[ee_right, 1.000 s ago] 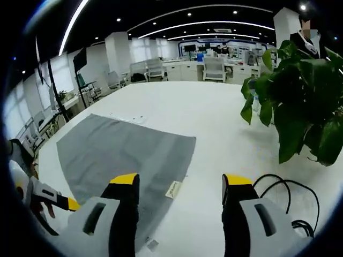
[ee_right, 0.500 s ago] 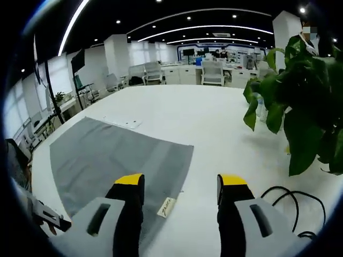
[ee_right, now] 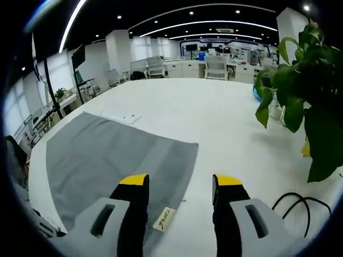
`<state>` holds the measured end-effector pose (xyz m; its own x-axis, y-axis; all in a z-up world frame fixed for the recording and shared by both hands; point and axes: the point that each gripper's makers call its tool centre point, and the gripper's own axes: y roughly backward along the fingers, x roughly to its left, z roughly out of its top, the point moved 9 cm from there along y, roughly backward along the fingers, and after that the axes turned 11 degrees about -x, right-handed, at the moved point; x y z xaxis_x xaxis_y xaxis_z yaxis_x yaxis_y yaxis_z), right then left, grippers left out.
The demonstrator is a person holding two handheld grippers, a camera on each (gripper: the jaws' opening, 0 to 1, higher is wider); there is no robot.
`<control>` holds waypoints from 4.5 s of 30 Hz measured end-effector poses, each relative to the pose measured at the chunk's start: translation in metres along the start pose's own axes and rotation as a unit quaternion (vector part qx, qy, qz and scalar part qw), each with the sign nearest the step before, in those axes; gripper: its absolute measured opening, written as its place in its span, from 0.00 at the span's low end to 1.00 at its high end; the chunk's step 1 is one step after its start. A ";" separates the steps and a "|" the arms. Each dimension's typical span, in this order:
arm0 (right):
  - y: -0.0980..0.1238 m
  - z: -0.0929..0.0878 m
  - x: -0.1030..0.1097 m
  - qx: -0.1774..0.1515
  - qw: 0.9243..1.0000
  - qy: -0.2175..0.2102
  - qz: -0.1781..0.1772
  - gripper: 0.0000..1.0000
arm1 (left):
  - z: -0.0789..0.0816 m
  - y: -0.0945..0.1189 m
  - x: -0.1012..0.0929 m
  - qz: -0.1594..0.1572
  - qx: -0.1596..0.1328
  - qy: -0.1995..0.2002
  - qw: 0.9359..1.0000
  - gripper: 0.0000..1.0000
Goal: Fold the towel on the table until its edges align and the towel forms a compact rectangular stack.
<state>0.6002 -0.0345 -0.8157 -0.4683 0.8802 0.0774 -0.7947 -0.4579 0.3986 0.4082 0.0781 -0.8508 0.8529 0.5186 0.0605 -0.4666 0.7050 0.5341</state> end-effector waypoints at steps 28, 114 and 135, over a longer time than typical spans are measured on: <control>-0.026 -0.009 0.013 0.014 1.000 0.021 -0.007 0.31 | -0.001 0.001 -0.005 -0.016 -0.002 0.006 1.000 0.21; 0.024 0.059 0.013 -0.009 0.997 0.061 -0.048 0.02 | 0.059 0.074 -0.010 0.007 -0.075 0.058 0.995 0.03; 0.033 0.122 0.068 -0.038 0.997 0.062 -0.039 0.02 | 0.067 0.155 0.028 0.055 -0.123 0.064 0.989 0.03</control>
<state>0.5892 0.0250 -0.6861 -0.4437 0.8936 -0.0673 -0.8557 -0.4002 0.3280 0.3750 0.1695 -0.7101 0.7639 0.6452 -0.0088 -0.6120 0.7287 0.3073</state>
